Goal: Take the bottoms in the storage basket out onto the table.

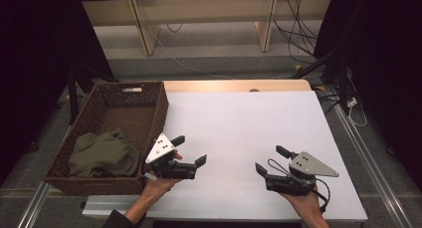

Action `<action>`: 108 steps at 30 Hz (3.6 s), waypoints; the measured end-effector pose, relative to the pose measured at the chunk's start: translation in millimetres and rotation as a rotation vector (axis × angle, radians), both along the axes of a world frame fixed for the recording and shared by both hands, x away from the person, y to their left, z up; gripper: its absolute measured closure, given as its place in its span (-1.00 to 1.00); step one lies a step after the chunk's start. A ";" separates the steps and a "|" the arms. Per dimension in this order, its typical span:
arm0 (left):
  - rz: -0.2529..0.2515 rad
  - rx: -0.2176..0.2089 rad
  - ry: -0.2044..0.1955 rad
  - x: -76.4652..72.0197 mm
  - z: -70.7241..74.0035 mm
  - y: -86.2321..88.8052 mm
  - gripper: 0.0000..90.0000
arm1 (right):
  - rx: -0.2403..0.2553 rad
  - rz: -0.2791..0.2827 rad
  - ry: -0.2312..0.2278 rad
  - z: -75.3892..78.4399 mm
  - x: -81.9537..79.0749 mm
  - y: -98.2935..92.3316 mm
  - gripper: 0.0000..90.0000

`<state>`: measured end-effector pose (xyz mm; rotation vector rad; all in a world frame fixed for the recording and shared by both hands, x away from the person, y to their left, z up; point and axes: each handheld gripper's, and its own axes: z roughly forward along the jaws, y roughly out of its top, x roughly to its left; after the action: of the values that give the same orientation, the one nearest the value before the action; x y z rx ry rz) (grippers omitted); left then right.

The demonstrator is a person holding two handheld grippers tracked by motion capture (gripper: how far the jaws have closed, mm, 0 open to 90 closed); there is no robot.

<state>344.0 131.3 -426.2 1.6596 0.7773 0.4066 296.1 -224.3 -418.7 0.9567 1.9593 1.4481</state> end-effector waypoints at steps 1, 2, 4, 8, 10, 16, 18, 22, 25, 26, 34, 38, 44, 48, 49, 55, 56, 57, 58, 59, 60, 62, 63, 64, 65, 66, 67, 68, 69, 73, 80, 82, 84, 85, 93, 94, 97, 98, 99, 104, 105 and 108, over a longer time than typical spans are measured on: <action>0.000 0.000 0.000 0.0 0.0 0.0 -1.00 | 0.000 0.000 0.000 0.0 0.0 0.0 -0.65; -0.002 0.000 0.001 0.1 -0.1 -0.4 -1.00 | -0.001 0.000 -0.001 0.0 0.0 -0.1 -0.65; -0.004 0.001 0.000 0.0 0.1 -1.0 -1.00 | 0.001 -0.003 -0.009 0.5 -0.8 -0.1 -0.64; -0.007 -0.004 0.002 0.0 0.5 -0.8 -1.00 | 0.000 -0.005 -0.015 0.6 -1.0 0.0 -0.64; -0.007 -0.005 0.002 0.0 0.6 -0.5 -1.00 | -0.002 -0.006 -0.014 0.6 -0.9 0.2 -0.64; -0.008 -0.013 0.005 0.5 0.9 -0.7 -1.00 | -0.006 -0.008 -0.012 0.0 -0.3 0.7 -0.64; -0.008 -0.014 0.005 0.5 1.0 -0.8 -1.00 | -0.010 -0.010 -0.010 0.1 -0.2 0.2 -0.64; -0.006 -0.015 0.005 0.9 1.2 -0.9 -1.00 | -0.011 -0.013 -0.010 0.0 -0.1 -0.1 -0.64; -0.001 -0.017 0.003 1.5 1.5 -0.7 -1.00 | -0.018 -0.016 -0.010 0.4 -0.2 -0.2 -0.64; 0.001 -0.018 0.003 1.7 1.6 -0.7 -1.00 | -0.016 -0.017 -0.012 0.5 -0.1 -0.1 -0.64; 0.029 -0.022 0.002 4.2 4.6 -0.5 -1.00 | -0.018 -0.019 -0.015 1.1 -0.4 -0.8 -0.64; 0.044 -0.025 0.000 5.0 7.1 1.8 -1.00 | -0.017 -0.019 -0.015 1.8 -0.4 -1.1 -0.64; 0.063 -0.022 0.010 7.5 10.9 3.4 -1.00 | -0.012 -0.018 -0.018 2.1 -1.2 -1.1 -0.64; 0.068 -0.014 0.012 8.9 13.2 2.4 -1.00 | -0.011 -0.019 -0.019 2.3 -1.4 -1.3 -0.64; 0.068 -0.014 0.012 8.9 13.2 2.4 -1.00 | -0.011 -0.019 -0.019 2.3 -1.4 -1.3 -0.64; 0.105 0.019 0.034 11.7 16.4 2.6 -1.00 | -0.010 -0.019 -0.019 2.4 -1.3 -0.6 -0.64; 0.106 0.016 0.042 12.6 17.3 3.5 -1.00 | -0.011 -0.018 -0.018 2.3 -1.4 -0.4 -0.64; 0.110 0.019 0.046 13.2 18.8 4.6 -1.00 | -0.012 -0.020 -0.018 2.3 -1.4 -0.3 -0.64; 0.114 0.016 0.048 14.3 21.0 5.6 -1.00 | -0.011 -0.020 -0.017 2.2 -1.3 -0.4 -0.64; 0.119 0.014 0.052 14.7 22.4 6.2 -1.00 | -0.010 -0.021 -0.015 2.1 -1.3 -0.5 -0.64; 0.124 0.013 0.054 15.4 24.1 6.9 -1.00 | -0.012 -0.021 -0.013 2.1 -1.2 -0.7 -0.64; 0.137 0.014 0.056 16.9 27.0 8.1 -1.00 | -0.010 -0.022 -0.013 2.0 -1.2 -1.0 -0.65; 0.142 0.011 0.060 17.7 28.1 8.5 -1.00 | -0.010 -0.022 -0.013 2.0 -1.3 -1.1 -0.64; 0.145 0.015 0.064 18.5 29.4 9.4 -1.00 | -0.010 -0.022 -0.016 2.1 -1.3 -1.0 -0.64; 0.151 0.013 0.067 19.1 30.6 10.2 -1.00 | -0.010 -0.022 -0.016 2.2 -1.4 -1.0 -0.65; 0.153 0.011 0.071 19.6 32.2 11.4 -1.00 | -0.009 -0.021 -0.017 2.2 -1.4 -0.9 -0.65; 0.156 0.011 0.073 20.3 34.4 12.9 -1.00 | -0.009 -0.021 -0.017 2.2 -1.3 -0.7 -0.65; 0.157 0.011 0.074 20.7 35.8 13.9 -1.00 | -0.008 -0.020 -0.016 2.1 -1.2 -0.6 -0.65; 0.165 0.013 0.079 22.3 39.2 16.2 -1.00 | -0.010 -0.019 -0.012 2.0 -1.1 -0.6 -0.65; 0.192 0.005 0.088 25.5 44.2 21.8 -1.00 | -0.009 -0.019 -0.010 2.1 -1.3 -0.8 -0.65; 0.216 0.015 0.098 30.1 53.6 32.4 -1.00 | -0.013 -0.019 -0.004 1.9 -0.9 -0.8 -0.65; 0.220 0.013 0.100 30.7 54.7 34.5 -1.00 | -0.010 -0.019 -0.007 1.5 -0.7 -0.5 -0.65; 0.231 0.010 0.107 32.5 58.3 40.4 -1.00 | -0.008 -0.019 -0.003 1.1 -0.3 -0.5 -0.65; 0.231 0.010 0.107 32.5 58.3 40.4 -1.00 | -0.008 -0.019 -0.003 1.1 -0.3 -0.5 -0.65; 0.273 0.033 0.108 34.5 64.8 53.4 -1.00 | -0.009 -0.033 -0.002 1.3 0.9 -2.6 -0.65; 0.278 0.035 0.110 34.8 65.0 54.3 -1.00 | -0.009 -0.033 -0.002 1.3 0.9 -2.6 -0.65; 0.289 0.044 0.119 36.3 65.2 57.7 -1.00 | -0.011 -0.036 -0.004 1.6 0.6 -2.9 -0.65; 0.294 0.046 0.120 36.7 65.4 58.8 -1.00 | -0.014 -0.035 -0.004 1.6 0.7 -2.9 -0.65; 0.300 0.044 0.126 37.5 65.8 59.9 -1.00 | -0.013 -0.035 -0.005 1.5 0.8 -2.7 -0.65; 0.323 0.071 0.134 43.8 69.3 58.9 -1.00 | -0.013 -0.037 -0.002 1.5 1.8 -3.0 -0.65; 0.323 0.068 0.137 44.8 69.8 59.7 -1.00 | -0.012 -0.038 -0.001 1.7 1.8 -3.3 -0.65; 0.322 0.054 0.157 49.5 72.3 63.1 -1.00 | -0.011 -0.039 -0.005 1.6 2.0 -3.3 -0.65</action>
<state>393.5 194.5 -353.9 1.6333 1.1669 0.5292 298.1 -227.6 -417.1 0.9807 1.9323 1.4157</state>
